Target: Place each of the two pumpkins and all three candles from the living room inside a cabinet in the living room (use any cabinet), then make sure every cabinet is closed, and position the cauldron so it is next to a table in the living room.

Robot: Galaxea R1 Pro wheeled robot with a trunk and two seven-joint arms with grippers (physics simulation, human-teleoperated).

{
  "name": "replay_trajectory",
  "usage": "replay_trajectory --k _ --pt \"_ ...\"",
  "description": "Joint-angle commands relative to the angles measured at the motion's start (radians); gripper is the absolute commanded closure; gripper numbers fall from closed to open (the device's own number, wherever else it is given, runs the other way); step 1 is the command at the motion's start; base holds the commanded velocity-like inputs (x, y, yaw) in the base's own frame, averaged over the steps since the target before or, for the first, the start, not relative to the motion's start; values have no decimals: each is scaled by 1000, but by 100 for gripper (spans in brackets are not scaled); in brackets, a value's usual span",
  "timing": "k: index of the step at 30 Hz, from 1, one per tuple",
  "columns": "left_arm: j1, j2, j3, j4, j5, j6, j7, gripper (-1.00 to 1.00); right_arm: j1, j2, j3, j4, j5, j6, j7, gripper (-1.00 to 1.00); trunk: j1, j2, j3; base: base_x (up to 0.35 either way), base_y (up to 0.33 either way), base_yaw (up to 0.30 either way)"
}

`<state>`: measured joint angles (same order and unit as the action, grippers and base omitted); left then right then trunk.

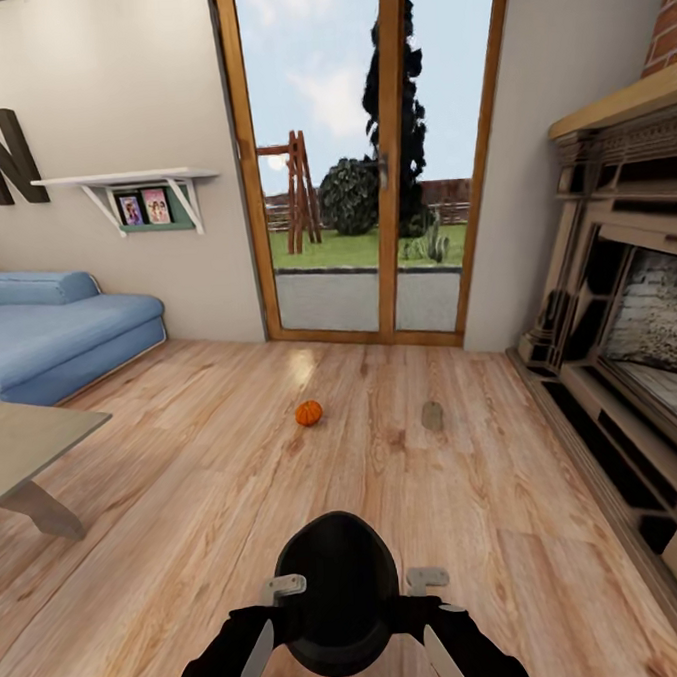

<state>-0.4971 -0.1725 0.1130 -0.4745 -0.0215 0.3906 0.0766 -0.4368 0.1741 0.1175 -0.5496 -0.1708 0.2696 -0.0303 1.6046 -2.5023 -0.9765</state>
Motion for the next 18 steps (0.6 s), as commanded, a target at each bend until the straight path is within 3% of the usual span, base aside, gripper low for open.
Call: replay_trajectory --k 1,10,18 --pt "0 -1 -6 4 25 -1 -1 100 0 0 2 -3 1 -10 3 100 -1 0 4 0 0 0" --pt "0 0 -6 4 25 -1 -1 100 0 0 2 -3 -1 -10 3 100 -5 2 39 0 0 0" --pt "0 -1 -6 4 25 -1 -1 100 0 0 1 -3 -1 -12 3 100 -35 58 64 -146 0 0"
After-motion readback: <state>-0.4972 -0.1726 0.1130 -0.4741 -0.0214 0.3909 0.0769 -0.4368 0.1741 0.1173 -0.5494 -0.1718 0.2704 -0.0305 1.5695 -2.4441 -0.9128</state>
